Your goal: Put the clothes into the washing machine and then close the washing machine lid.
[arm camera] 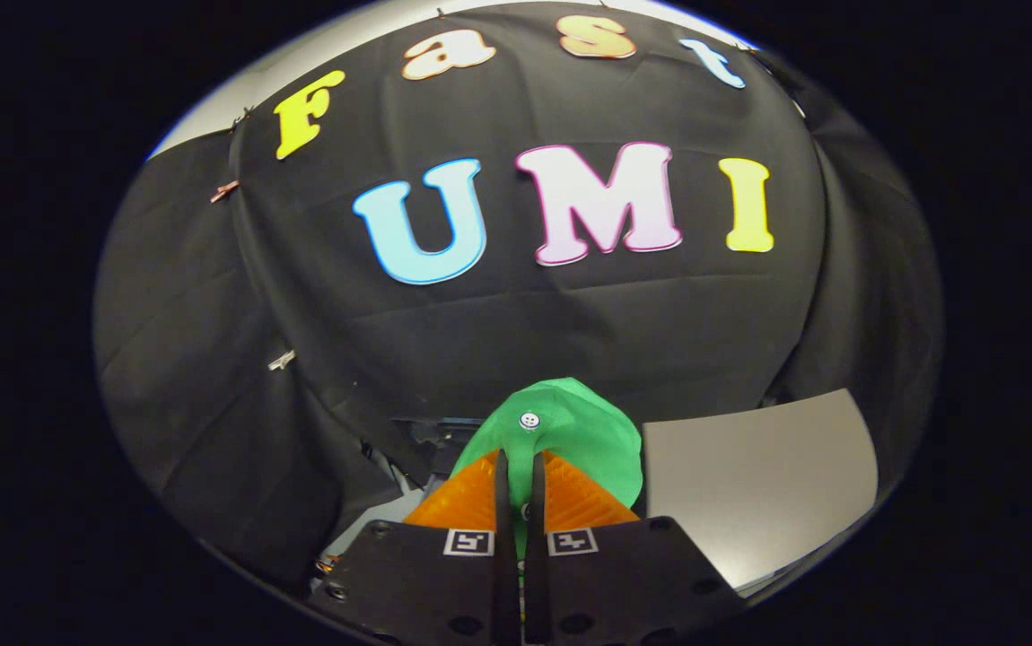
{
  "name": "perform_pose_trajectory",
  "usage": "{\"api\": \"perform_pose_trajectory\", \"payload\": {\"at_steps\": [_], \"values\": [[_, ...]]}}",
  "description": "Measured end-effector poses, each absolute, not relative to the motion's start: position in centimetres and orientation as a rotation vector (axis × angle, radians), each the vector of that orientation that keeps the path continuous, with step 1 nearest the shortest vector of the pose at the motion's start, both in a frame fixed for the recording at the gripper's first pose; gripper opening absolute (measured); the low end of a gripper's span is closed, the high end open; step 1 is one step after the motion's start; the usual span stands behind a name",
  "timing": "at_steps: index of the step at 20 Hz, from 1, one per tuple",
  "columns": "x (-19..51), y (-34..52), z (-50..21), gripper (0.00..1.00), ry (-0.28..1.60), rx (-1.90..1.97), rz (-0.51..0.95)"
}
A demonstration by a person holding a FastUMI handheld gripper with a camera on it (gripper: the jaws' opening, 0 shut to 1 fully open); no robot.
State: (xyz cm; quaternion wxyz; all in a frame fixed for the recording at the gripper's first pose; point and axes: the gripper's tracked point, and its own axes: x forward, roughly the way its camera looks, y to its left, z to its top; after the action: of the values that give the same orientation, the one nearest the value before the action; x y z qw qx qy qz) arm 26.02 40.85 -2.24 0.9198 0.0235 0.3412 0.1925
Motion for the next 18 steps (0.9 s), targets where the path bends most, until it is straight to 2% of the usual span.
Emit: {"api": "perform_pose_trajectory", "payload": {"at_steps": [8, 18], "values": [[25.2, 48.2, -14.8, 0.07, 0.794, 0.011, 0.416], [24.8, 47.5, -34.0, 0.07, 0.914, -0.019, 0.355]]}}
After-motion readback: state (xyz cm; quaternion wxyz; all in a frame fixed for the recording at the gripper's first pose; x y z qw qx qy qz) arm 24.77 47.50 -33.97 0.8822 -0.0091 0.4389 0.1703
